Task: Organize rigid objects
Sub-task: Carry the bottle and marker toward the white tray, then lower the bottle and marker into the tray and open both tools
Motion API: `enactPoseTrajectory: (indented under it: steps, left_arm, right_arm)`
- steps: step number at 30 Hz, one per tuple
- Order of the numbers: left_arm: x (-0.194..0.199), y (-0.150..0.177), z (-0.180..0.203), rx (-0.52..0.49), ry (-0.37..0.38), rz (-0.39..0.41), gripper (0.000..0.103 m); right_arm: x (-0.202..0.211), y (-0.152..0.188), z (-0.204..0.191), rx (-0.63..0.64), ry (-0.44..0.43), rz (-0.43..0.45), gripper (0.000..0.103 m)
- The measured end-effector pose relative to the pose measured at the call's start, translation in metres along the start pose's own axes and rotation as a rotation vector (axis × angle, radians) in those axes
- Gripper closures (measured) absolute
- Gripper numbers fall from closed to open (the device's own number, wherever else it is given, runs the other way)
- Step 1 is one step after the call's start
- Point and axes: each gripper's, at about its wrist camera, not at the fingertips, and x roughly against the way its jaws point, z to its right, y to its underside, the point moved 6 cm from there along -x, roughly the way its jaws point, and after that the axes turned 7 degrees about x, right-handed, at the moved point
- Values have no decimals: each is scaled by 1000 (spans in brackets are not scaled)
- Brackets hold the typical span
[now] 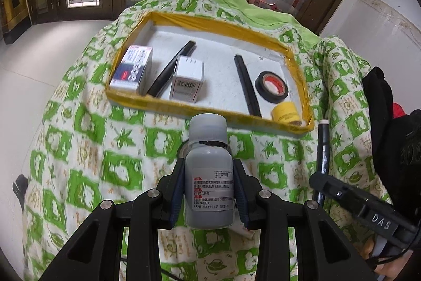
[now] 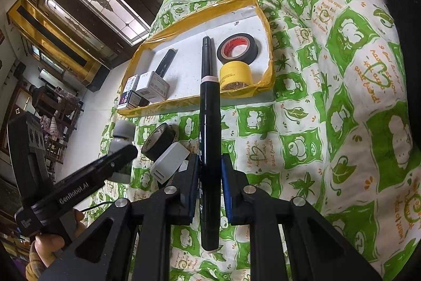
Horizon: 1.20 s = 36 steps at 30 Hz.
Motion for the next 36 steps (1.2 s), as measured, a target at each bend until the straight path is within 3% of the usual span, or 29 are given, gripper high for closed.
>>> enactPoseTrajectory:
  steps: [19,36]
  left_arm:
    - [-29,-44,42,-118,4,-20,67]
    - [-75,-77,32,-88,-12,-50,67]
  right_arm:
    - [-12,-39,2,-60,-47,13,87]
    - [-49,-113,4,-88,-46,48,87]
